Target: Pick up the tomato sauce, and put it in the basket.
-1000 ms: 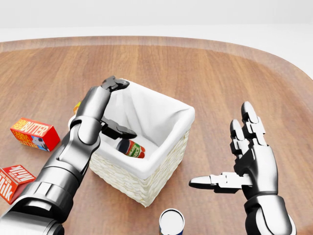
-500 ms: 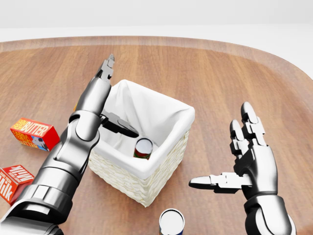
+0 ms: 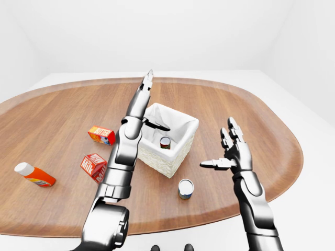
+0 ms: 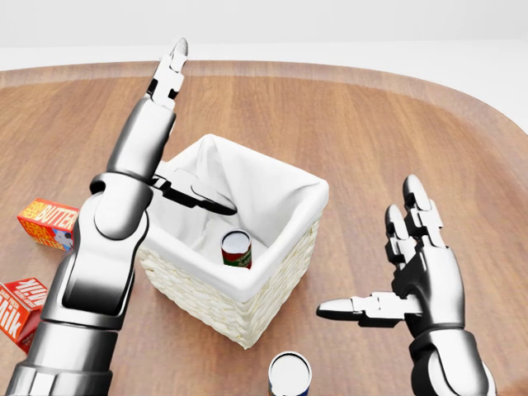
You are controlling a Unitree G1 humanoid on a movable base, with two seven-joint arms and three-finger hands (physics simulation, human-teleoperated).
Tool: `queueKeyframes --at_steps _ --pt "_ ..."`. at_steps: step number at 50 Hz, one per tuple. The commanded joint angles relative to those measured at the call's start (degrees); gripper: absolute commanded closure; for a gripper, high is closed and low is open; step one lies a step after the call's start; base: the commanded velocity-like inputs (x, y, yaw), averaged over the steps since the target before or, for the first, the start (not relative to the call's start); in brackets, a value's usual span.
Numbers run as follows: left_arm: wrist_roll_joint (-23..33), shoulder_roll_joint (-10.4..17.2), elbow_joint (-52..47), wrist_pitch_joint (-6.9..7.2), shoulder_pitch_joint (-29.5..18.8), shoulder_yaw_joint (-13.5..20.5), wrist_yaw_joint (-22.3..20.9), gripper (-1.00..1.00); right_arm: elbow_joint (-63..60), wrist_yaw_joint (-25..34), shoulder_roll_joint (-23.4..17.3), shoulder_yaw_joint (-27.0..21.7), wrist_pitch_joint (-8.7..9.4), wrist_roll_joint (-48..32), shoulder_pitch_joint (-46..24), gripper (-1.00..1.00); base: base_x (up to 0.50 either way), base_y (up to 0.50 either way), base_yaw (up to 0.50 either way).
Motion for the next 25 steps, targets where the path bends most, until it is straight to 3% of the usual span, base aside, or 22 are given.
queueKeyframes --at_steps 1,15,25 --pt "-0.61 -0.58 -19.09 0.00 7.33 -0.09 -4.82 -1.00 0.79 0.01 0.08 0.25 0.00 -0.22 -0.11 -1.00 0.00 0.00 0.00" --pt "-0.13 -3.27 -43.19 0.00 20.98 -2.48 -9.36 -1.00 0.93 -0.06 -0.05 0.06 0.00 -0.02 -0.22 -1.00 0.00 0.00 0.00" --pt "0.50 -4.80 -50.61 0.00 31.13 -5.30 -9.57 -1.00 0.48 -0.12 -0.14 -0.24 0.00 0.24 -0.27 -1.00 0.00 0.00 0.00"
